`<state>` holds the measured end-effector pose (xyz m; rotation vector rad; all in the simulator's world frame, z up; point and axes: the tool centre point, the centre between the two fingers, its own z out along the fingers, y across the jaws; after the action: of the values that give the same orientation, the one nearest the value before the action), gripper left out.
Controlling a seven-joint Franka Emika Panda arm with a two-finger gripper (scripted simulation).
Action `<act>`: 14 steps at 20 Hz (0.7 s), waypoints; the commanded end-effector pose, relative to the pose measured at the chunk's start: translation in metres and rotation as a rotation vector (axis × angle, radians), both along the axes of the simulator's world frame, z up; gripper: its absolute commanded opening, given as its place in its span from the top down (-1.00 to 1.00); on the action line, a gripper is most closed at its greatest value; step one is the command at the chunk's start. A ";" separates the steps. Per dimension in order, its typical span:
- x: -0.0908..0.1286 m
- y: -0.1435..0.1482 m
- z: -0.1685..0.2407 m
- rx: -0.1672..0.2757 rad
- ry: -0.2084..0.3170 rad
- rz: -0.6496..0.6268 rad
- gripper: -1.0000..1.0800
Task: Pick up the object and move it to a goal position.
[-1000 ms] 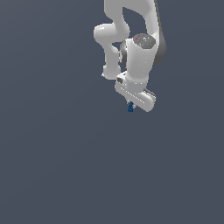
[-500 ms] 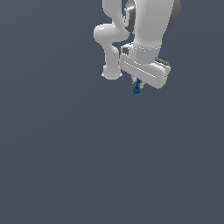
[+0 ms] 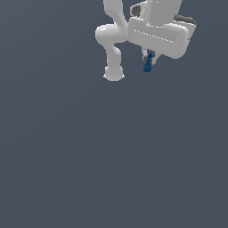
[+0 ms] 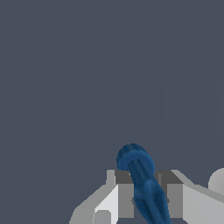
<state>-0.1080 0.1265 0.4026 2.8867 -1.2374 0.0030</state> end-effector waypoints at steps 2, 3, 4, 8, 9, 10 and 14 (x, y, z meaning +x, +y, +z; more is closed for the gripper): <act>-0.005 0.005 0.033 0.000 0.001 0.000 1.00; -0.006 0.006 0.041 0.000 0.001 0.000 1.00; -0.006 0.008 0.048 0.000 0.001 0.000 1.00; -0.009 0.012 0.073 0.001 0.001 0.001 1.00; -0.009 0.012 0.077 0.001 0.001 0.001 1.00; -0.009 0.013 0.082 0.001 0.001 0.001 1.00; -0.010 0.015 0.094 0.001 0.001 0.001 1.00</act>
<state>-0.1178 0.1412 0.4920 2.8887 -1.2360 0.0013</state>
